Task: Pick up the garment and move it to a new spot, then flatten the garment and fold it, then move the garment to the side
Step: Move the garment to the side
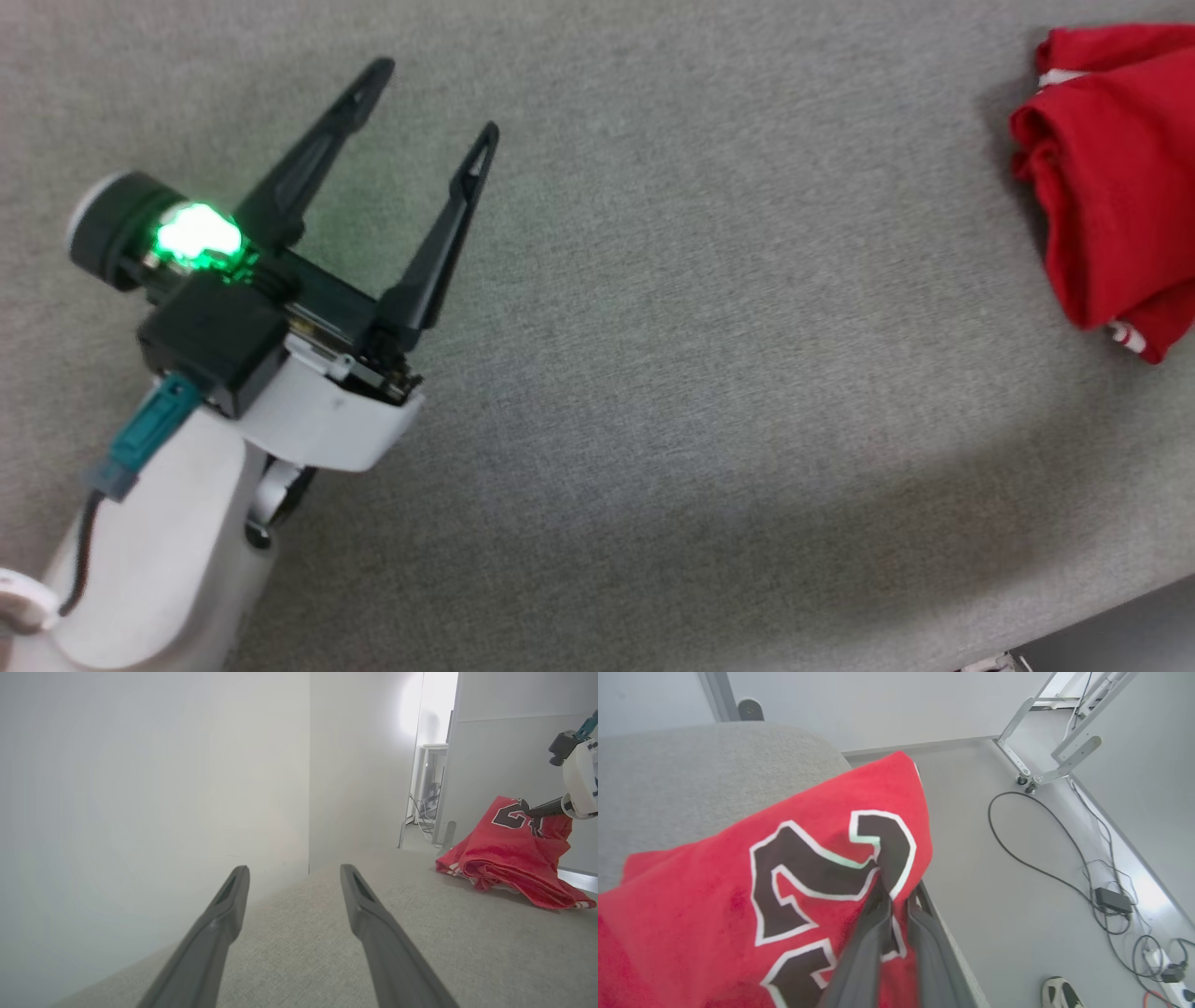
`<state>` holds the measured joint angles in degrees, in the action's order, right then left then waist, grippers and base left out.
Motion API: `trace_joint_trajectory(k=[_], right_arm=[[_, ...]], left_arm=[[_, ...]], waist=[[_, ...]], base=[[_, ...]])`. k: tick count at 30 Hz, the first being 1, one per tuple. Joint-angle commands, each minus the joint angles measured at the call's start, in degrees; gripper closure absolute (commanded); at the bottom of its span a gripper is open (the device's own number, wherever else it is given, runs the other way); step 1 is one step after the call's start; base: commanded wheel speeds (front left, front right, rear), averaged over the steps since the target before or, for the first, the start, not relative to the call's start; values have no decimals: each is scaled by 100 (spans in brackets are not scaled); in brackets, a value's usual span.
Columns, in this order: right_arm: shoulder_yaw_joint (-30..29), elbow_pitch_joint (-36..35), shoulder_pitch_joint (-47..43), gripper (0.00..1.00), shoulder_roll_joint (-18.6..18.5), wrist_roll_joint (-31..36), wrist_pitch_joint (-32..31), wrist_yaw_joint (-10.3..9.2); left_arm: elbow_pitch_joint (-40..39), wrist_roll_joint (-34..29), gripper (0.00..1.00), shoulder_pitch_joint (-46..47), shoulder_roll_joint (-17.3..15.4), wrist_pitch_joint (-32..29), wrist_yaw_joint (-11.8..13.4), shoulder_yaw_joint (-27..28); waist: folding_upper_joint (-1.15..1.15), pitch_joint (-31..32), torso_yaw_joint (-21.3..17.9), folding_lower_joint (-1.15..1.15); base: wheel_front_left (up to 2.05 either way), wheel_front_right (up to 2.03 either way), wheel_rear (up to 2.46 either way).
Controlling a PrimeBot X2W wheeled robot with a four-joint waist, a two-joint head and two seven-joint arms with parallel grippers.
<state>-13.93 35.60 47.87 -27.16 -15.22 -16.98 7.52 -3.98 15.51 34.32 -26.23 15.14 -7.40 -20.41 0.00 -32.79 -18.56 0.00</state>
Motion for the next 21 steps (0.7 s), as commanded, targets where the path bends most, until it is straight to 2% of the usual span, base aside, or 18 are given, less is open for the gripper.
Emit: trace_joint_trajectory(k=[1, 7, 12, 18, 19, 20, 21], right_arm=[[43, 190, 147, 100, -37, 203, 101, -7], [-179, 997, 695, 100, -27, 814, 667, -6], [-255, 1627, 1009, 100, 82, 1099, 1070, -6], [-416, 2262, 1204, 100, 35, 1346, 1536, -6], [-432, 2360, 1218, 89, 15, 1389, 1589, -7], [-431, 2458, 1227, 52, 0, 1452, 1610, -6], [-427, 2543, 1247, 0, -26, 1505, 1650, -6]], left_arm=[[-38, -58, 0, 78, -57, -7, -11, 15], [-125, -35, 0, 140, -224, -7, -11, 51], [-158, -30, 0, 112, -323, -7, -11, 73], [-148, 7, 0, 1, -318, -7, -11, 77], [-139, 12, 0, -29, -303, -7, -11, 88], [-123, 19, 0, -65, -282, -7, -11, 101], [-101, 25, 0, -94, -256, -7, -11, 99]], waist=[[0, -206, 46, 0], [0, -360, 173, 0], [0, -432, 192, 0], [0, -357, 251, 0], [0, -325, 263, 0], [0, -285, 274, 0], [0, -241, 288, 0]], base=[[0, 0, 0], [0, 0, 0], [0, 0, 0], [0, 0, 0], [0, 0, 0], [0, 0, 0], [0, 0, 0]])
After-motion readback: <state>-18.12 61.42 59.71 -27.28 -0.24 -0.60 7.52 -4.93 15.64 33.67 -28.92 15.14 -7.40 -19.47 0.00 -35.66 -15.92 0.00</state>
